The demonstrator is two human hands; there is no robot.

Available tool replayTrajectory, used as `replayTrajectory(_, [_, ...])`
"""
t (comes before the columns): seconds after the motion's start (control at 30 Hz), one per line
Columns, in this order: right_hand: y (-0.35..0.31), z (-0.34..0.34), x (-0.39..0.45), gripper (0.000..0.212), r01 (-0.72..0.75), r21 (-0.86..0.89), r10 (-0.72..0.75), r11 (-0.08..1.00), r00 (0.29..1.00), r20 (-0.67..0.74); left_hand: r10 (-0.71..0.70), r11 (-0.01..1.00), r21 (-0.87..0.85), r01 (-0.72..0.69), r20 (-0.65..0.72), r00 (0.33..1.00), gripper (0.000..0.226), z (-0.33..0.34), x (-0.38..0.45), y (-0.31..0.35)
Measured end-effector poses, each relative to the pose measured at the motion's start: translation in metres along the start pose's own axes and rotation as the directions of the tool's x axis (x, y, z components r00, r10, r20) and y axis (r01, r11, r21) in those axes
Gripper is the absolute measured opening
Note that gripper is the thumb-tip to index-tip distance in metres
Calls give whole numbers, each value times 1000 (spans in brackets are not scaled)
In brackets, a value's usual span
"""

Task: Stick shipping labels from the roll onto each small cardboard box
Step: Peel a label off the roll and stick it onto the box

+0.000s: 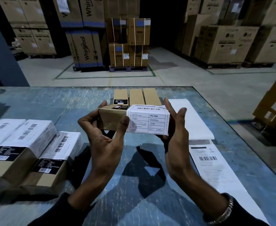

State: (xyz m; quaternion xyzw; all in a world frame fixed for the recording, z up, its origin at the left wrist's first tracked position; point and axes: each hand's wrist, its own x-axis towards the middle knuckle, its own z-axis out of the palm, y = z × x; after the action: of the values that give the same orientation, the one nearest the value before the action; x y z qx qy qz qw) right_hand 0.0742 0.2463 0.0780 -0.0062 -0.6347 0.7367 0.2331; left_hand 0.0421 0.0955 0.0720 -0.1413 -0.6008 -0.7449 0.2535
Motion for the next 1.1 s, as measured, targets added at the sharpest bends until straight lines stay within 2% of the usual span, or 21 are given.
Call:
replayTrajectory(0.07, [-3,0,2,57,30,-6,-30,1000,1000,-6,-14,999,-28,15,14,1000,62,-2,2,1])
replayTrajectory(0.13, [-5,-4,4,64,67,8,-66,998,997,-41,-64,995,-70,66,31,997,65,-5,3,-1])
replayTrajectory(0.23, [-9,-10,8,73,130,-17,-131,991,990,-54,-195,966,-168,197,28,980,64,-4,7,-1])
replayTrajectory(0.3, [-11,-13,8,73,208,-87,-209,974,978,-10,-335,922,-209,327,-2,942,65,-5,12,-1])
replayTrajectory(0.4, [-12,-18,7,82,331,-209,-311,920,943,121,-522,846,-101,523,45,852,76,-12,25,4])
replayTrajectory(0.47, [-10,-21,9,86,363,-220,-318,906,923,215,-579,813,28,582,156,800,70,-20,32,5])
replayTrajectory(0.53, [-8,-24,14,80,363,-201,-297,910,908,295,-607,792,71,606,204,768,62,-24,36,4])
replayTrajectory(0.6, [-6,-27,17,73,320,-167,-248,932,905,346,-614,787,68,614,191,766,63,-26,38,2])
replayTrajectory(0.77, [-4,-28,22,70,138,-135,-83,981,931,355,-570,813,-1,582,200,797,83,-30,38,-1])
replayTrajectory(0.93, [-4,-27,27,72,-3,-108,33,994,961,276,-507,854,-1,521,226,832,83,-25,32,-1])
replayTrajectory(1.03, [-4,-28,31,50,-84,19,79,996,976,203,-490,865,22,502,256,833,87,-23,29,-3])
replayTrajectory(1.1, [-2,-28,32,43,-115,55,103,992,977,186,-485,868,23,497,260,835,90,-23,28,-5])
